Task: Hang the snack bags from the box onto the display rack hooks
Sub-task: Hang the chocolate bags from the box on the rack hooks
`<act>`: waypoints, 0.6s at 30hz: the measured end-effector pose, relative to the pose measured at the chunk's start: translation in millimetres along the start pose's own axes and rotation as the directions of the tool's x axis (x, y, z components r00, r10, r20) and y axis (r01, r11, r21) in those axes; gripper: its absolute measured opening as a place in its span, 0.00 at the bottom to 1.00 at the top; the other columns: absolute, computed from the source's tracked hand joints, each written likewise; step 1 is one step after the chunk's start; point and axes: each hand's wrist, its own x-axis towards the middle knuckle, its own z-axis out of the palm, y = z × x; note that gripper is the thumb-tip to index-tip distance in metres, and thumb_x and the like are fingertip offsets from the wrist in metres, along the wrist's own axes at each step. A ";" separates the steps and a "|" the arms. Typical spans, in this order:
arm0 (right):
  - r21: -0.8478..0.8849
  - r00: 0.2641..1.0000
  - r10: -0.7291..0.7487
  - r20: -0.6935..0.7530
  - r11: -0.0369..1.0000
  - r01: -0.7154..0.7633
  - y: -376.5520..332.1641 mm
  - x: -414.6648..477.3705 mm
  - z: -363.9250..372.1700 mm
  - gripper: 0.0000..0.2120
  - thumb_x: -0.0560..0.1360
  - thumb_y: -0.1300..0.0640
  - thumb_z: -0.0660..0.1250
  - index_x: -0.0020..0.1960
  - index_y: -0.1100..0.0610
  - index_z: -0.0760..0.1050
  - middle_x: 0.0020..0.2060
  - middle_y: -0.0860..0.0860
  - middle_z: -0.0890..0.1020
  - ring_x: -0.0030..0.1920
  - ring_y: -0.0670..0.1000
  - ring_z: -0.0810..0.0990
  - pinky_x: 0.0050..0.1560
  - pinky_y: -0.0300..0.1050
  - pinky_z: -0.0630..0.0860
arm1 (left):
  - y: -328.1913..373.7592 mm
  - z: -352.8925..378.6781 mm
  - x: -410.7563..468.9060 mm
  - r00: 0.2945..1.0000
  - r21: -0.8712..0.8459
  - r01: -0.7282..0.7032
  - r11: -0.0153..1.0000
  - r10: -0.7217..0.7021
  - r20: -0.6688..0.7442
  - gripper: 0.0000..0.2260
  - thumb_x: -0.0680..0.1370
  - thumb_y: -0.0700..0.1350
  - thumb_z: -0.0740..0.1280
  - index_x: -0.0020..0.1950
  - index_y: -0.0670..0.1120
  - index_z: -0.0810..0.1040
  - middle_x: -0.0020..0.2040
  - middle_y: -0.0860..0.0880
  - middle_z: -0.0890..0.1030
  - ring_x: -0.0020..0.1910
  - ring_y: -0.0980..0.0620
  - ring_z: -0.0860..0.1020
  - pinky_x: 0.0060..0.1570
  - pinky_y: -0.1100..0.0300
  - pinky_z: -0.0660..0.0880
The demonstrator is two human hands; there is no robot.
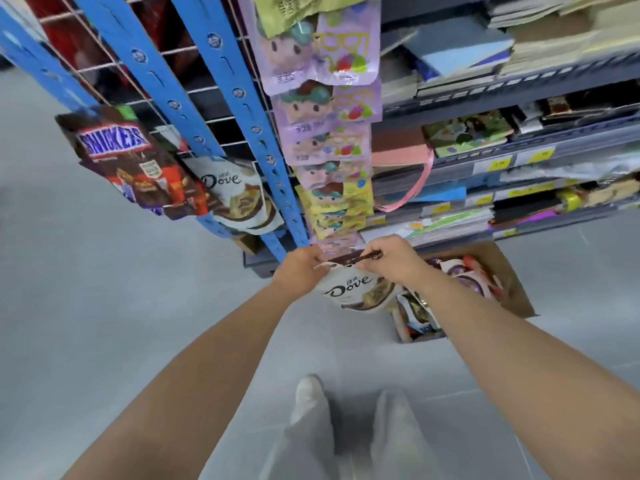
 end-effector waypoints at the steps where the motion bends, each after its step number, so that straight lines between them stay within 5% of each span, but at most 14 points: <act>1: -0.015 1.000 0.003 0.008 1.000 -0.003 -10.4 0.3 8.7 0.05 0.70 0.60 0.73 0.42 0.62 0.81 0.35 0.53 0.80 0.38 0.47 0.75 0.38 0.36 0.69 | -10.0 -9.0 -2.7 1.000 -0.050 0.018 0.999 -0.018 0.006 0.04 0.76 0.43 0.68 0.42 0.46 0.74 0.41 0.47 0.77 0.44 0.47 0.76 0.44 0.56 0.72; 6: 0.039 0.999 0.046 0.021 0.998 -0.046 -68.5 5.9 42.4 0.09 0.71 0.61 0.72 0.34 0.55 0.77 0.34 0.52 0.78 0.37 0.48 0.74 0.40 0.36 0.70 | -48.3 -54.9 -14.1 0.985 -0.145 0.093 0.985 -0.112 -0.132 0.05 0.74 0.42 0.67 0.40 0.49 0.75 0.42 0.47 0.80 0.42 0.46 0.77 0.43 0.54 0.73; 11: 0.042 1.000 0.009 -0.023 0.999 -0.009 -128.0 25.5 55.3 0.11 0.71 0.60 0.72 0.33 0.52 0.74 0.32 0.46 0.75 0.35 0.44 0.72 0.31 0.31 0.66 | -64.5 -103.4 -13.9 0.891 0.072 -0.026 0.997 0.055 -0.450 0.04 0.74 0.43 0.63 0.46 0.48 0.78 0.37 0.44 0.82 0.41 0.42 0.78 0.53 0.53 0.70; 16: -0.045 0.999 -0.003 0.042 0.999 0.005 -152.3 45.8 72.7 0.05 0.70 0.60 0.73 0.45 0.61 0.80 0.34 0.47 0.75 0.37 0.46 0.73 0.32 0.29 0.68 | -84.4 -119.8 -3.1 0.936 0.049 0.114 0.992 -0.091 -0.340 0.07 0.77 0.45 0.60 0.52 0.48 0.76 0.44 0.44 0.82 0.50 0.43 0.78 0.59 0.54 0.65; 18: -0.057 0.998 0.013 0.069 0.998 -0.009 -150.3 57.7 81.9 0.07 0.69 0.60 0.74 0.46 0.62 0.81 0.36 0.50 0.78 0.41 0.48 0.75 0.40 0.36 0.72 | -96.9 -113.4 2.5 0.946 0.066 0.172 0.983 -0.146 -0.290 0.10 0.79 0.46 0.58 0.56 0.48 0.76 0.48 0.45 0.82 0.54 0.44 0.77 0.60 0.54 0.62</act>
